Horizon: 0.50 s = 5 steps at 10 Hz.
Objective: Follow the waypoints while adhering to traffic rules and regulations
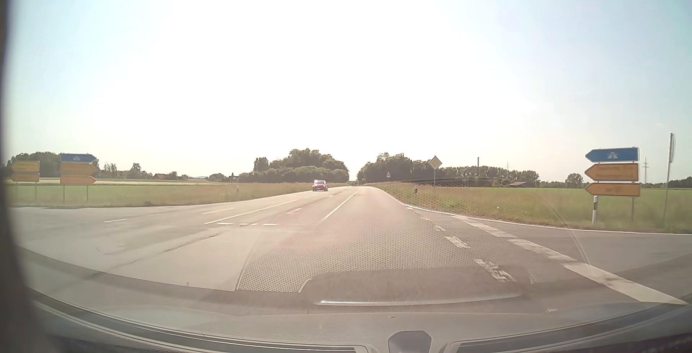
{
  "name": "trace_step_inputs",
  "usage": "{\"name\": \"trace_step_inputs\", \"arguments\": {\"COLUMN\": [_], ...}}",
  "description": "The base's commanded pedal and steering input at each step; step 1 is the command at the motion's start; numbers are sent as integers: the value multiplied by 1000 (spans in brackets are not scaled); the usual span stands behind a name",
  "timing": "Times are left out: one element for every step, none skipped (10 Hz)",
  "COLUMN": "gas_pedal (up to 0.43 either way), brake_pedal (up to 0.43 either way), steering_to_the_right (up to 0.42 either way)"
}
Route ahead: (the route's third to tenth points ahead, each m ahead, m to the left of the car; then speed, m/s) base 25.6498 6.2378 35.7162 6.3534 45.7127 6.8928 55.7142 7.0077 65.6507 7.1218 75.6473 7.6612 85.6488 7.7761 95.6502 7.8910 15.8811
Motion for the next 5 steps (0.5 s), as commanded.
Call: {"name": "trace_step_inputs", "arguments": {"gas_pedal": [220, 220, 220, 228, 228], "brake_pedal": [6, 6, 6, 6, 6], "steering_to_the_right": [1, 2, 1, 0, -1]}}
